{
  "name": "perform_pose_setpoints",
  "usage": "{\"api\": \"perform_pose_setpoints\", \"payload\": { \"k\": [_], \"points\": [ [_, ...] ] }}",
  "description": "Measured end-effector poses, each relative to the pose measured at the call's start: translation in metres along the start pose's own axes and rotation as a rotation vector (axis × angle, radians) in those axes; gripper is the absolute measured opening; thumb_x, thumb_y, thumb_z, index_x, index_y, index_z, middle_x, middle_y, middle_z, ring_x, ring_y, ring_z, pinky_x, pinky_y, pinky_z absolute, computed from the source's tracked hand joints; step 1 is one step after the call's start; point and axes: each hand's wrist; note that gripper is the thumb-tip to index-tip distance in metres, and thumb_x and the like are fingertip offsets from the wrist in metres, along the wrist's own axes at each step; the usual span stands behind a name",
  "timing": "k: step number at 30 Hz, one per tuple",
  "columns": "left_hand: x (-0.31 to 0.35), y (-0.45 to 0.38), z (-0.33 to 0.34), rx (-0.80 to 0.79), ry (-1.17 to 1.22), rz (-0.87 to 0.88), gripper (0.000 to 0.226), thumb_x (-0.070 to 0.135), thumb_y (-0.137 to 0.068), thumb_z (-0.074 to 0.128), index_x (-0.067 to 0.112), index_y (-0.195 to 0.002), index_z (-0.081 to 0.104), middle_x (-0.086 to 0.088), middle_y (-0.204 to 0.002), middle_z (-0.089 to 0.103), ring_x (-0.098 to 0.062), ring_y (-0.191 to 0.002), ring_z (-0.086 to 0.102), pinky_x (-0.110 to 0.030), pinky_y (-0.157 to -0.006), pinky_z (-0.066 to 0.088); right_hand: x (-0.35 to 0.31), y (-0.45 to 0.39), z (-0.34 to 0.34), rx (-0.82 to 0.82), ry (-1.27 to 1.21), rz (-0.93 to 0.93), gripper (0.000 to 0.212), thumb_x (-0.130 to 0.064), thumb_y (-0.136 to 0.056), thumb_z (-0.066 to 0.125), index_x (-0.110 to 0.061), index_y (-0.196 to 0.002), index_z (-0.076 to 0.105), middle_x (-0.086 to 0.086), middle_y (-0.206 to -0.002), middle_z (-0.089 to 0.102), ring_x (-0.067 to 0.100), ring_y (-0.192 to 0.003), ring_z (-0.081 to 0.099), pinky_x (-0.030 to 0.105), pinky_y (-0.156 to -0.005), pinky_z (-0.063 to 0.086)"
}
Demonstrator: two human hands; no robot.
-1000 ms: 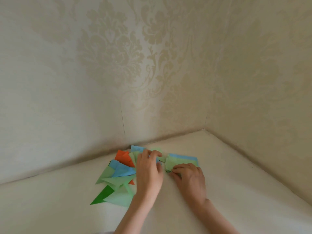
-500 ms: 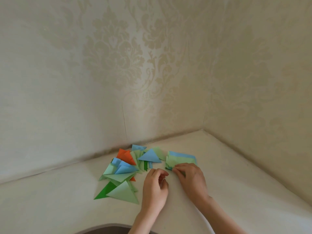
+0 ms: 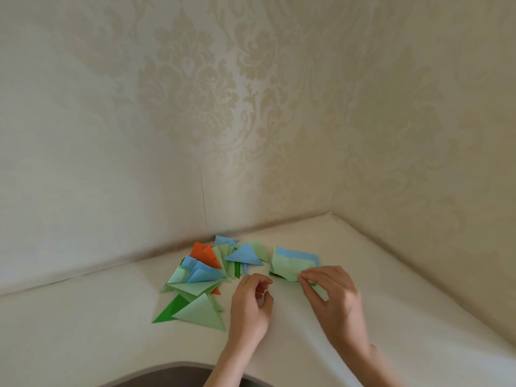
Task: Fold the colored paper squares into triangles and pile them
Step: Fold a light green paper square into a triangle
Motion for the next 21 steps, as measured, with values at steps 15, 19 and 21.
{"api": "perform_pose_setpoints", "payload": {
  "k": [15,19,21],
  "points": [
    [0.001,0.012,-0.01,-0.26,-0.131,0.151,0.026,0.008,-0.084,0.058,0.03,-0.096,0.062,0.022,-0.093,0.061,-0.003,-0.098,0.053,-0.012,-0.083,0.042,0.011,0.042,0.01,-0.391,-0.055,0.19,0.008,-0.035,-0.078,0.064,-0.028,-0.074,0.066,-0.019,-0.074,0.061,0.002,-0.072,0.055,0.022,-0.068,0.047],
    [0.001,0.011,-0.006,-0.241,-0.201,0.194,0.007,0.028,-0.087,0.06,0.031,-0.093,0.063,0.025,-0.089,0.06,0.0,-0.097,0.049,-0.011,-0.08,0.039,0.013,0.04,0.01,-0.382,-0.103,0.281,0.007,-0.026,-0.077,0.073,-0.027,-0.072,0.068,-0.018,-0.073,0.062,-0.002,-0.071,0.058,0.018,-0.066,0.047],
    [-0.002,0.01,-0.003,-0.227,-0.251,0.218,0.008,0.036,-0.086,0.062,0.031,-0.093,0.063,0.024,-0.09,0.059,0.0,-0.094,0.047,-0.012,-0.08,0.038,0.013,0.039,0.01,-0.376,-0.115,0.335,0.01,-0.023,-0.075,0.077,-0.028,-0.072,0.069,-0.018,-0.073,0.063,-0.003,-0.072,0.059,0.011,-0.065,0.045]
  ]
}}
Point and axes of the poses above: each hand's wrist, its own y-axis away from the middle knuckle, its own z-axis out of the palm, x = y × z
